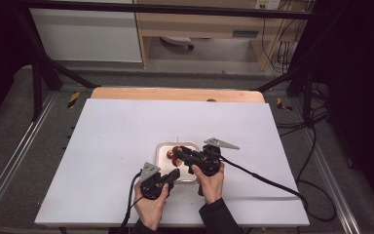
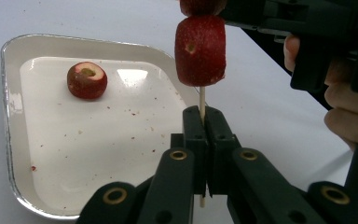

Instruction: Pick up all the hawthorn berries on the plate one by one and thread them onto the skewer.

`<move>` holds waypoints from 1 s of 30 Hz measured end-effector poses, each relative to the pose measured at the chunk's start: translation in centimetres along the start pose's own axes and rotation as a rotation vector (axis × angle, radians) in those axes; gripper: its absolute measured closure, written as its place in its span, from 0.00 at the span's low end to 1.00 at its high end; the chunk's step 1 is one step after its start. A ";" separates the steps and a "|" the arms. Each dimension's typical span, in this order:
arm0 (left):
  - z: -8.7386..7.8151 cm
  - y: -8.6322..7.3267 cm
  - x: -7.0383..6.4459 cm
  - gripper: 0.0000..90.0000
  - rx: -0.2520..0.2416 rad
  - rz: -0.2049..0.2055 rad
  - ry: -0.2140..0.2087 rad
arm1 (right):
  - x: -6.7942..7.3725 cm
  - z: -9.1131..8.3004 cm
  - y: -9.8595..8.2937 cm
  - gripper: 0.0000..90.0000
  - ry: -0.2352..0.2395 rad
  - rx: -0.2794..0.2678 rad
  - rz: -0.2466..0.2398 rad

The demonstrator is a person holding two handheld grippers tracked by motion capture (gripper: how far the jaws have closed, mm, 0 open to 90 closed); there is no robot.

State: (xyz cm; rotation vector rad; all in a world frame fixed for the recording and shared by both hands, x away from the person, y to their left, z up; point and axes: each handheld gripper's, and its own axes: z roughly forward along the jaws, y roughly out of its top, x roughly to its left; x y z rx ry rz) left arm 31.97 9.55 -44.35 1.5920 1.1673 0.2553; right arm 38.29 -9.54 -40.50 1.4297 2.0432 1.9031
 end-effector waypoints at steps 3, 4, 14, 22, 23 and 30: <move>-0.2 0.0 0.3 0.99 0.011 0.024 -0.002 | 0.0 -0.3 0.3 0.59 -0.002 0.005 -0.030; -0.3 0.0 0.4 0.99 0.012 0.034 -0.006 | -0.1 -0.4 0.5 0.55 -0.004 0.015 -0.044; -1.6 -0.3 1.4 0.99 0.048 0.122 0.018 | -1.1 -1.5 1.7 0.23 -0.081 0.145 -0.184; -3.1 -0.3 3.0 0.99 0.079 0.149 0.023 | -1.8 -2.0 2.2 0.10 -0.120 0.274 -0.275; -3.2 -0.3 3.3 0.99 0.073 0.166 0.018 | -1.8 -2.0 2.2 0.09 -0.124 0.287 -0.286; -4.3 -0.4 4.5 0.99 0.100 0.157 0.017 | -2.1 -1.9 2.3 0.08 -0.142 0.353 -0.314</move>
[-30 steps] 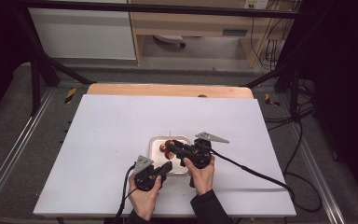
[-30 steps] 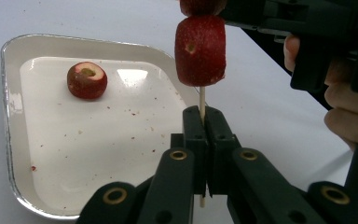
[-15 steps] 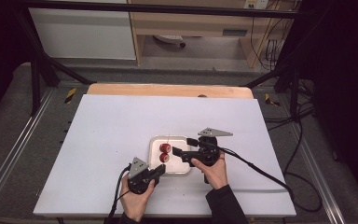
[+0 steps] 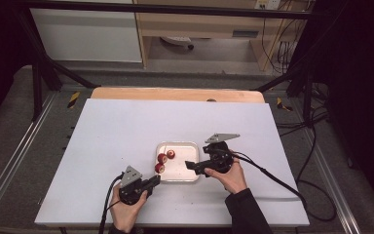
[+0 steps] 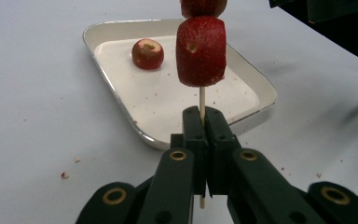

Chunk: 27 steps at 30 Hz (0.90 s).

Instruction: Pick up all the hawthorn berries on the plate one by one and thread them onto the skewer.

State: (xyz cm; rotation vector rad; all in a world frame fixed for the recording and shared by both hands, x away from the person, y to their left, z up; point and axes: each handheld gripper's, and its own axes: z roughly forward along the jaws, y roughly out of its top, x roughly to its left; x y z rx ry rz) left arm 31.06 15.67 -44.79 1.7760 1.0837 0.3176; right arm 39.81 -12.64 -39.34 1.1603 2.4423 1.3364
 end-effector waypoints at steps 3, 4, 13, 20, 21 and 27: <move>-0.4 -0.1 0.4 0.99 0.012 0.001 0.003 | -0.2 0.1 0.1 0.07 -0.005 0.013 -0.007; -0.5 -0.2 0.5 0.99 0.015 0.005 0.003 | -0.2 0.2 0.1 0.07 -0.008 0.019 -0.010; -1.3 -0.3 1.3 0.99 0.023 0.006 0.005 | 0.0 1.6 1.1 0.07 -0.022 0.089 -0.047; -1.7 -0.5 1.9 0.99 0.030 -0.004 0.016 | 0.3 3.7 2.6 0.09 -0.033 0.165 -0.077; -1.7 -0.5 2.0 0.99 0.029 -0.006 0.018 | 0.4 4.0 2.8 0.09 -0.034 0.174 -0.084; -2.0 -0.6 2.3 0.99 0.028 -0.017 0.022 | 0.8 5.8 4.1 0.10 -0.046 0.224 -0.069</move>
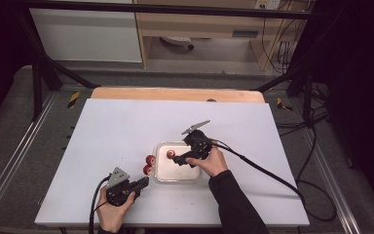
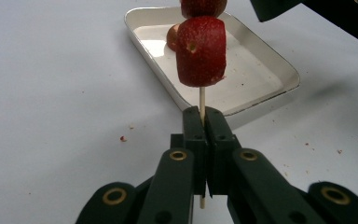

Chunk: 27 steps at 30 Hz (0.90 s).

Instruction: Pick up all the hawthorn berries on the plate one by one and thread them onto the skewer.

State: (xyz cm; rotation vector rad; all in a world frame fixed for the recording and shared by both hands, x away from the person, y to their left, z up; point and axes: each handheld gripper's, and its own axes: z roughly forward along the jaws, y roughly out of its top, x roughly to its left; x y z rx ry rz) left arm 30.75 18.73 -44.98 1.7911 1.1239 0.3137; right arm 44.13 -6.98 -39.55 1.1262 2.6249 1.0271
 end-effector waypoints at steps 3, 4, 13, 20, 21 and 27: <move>-0.1 -0.1 0.1 0.99 0.001 0.001 0.003 | 0.1 0.7 0.6 0.11 -0.011 0.026 0.010; -0.1 -0.1 0.1 0.99 0.002 -0.002 0.002 | 0.2 0.9 0.8 0.12 -0.014 0.036 0.028; -0.1 -0.2 0.3 0.99 0.004 -0.002 0.011 | 0.6 2.3 2.2 0.16 -0.041 0.081 0.075; -0.1 -0.3 0.3 0.99 0.010 0.001 0.010 | 0.8 3.8 2.9 0.26 -0.046 0.117 0.116; -0.1 -0.3 0.3 0.99 0.010 0.003 0.011 | 0.8 4.0 2.9 0.28 -0.044 0.124 0.120; -0.1 -0.3 0.2 0.99 0.012 0.003 0.007 | 0.7 5.0 3.1 0.40 -0.057 0.146 0.143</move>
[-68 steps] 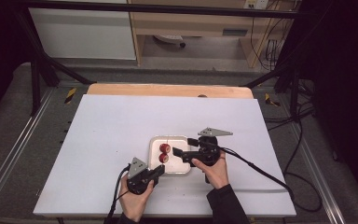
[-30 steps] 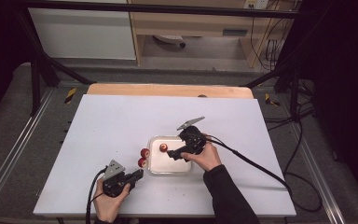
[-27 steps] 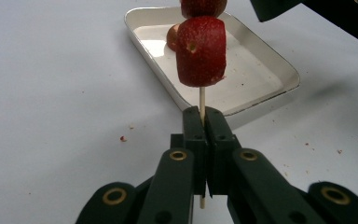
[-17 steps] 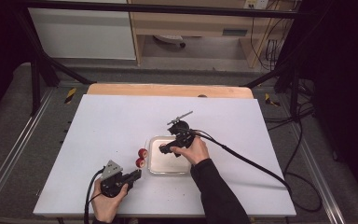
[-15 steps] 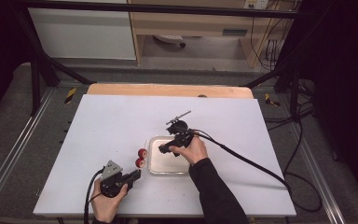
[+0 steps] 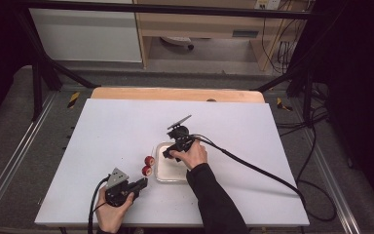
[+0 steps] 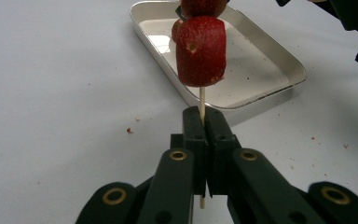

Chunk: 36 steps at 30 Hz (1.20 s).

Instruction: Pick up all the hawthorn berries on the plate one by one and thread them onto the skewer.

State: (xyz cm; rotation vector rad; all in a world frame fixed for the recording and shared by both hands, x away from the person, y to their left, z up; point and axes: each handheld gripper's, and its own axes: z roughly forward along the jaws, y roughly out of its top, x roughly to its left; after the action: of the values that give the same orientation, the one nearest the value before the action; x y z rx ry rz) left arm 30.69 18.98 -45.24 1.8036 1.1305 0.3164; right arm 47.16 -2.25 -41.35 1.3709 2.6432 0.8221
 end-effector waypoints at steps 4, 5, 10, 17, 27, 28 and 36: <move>0.0 0.0 0.0 0.99 0.000 -0.002 -0.001 | 0.0 0.3 0.2 0.46 -0.008 0.022 0.007; 0.0 0.0 0.0 0.99 -0.001 -0.002 -0.002 | 0.0 0.3 0.2 0.47 -0.009 0.026 0.008; 0.0 0.0 0.0 0.99 0.000 -0.002 -0.004 | 0.1 0.6 0.3 0.53 -0.010 0.037 0.016; 0.0 0.0 0.0 0.99 0.002 -0.003 -0.003 | 0.1 0.9 0.5 0.61 -0.004 0.051 0.037; -0.1 0.0 0.0 0.99 0.000 -0.008 -0.005 | -0.1 1.1 0.6 0.68 0.002 0.067 0.066; -0.1 0.0 0.0 0.99 -0.001 -0.009 -0.004 | -0.1 1.1 0.6 0.68 -0.002 0.069 0.067; -0.1 0.0 0.0 0.99 -0.001 -0.006 -0.004 | -0.1 0.6 0.7 0.68 0.015 0.039 0.088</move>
State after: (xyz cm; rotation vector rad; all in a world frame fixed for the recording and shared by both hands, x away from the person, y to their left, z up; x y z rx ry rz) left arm 30.63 19.05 -45.15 1.7983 1.1326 0.3096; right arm 47.87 -1.76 -41.51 1.5065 2.6397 0.7972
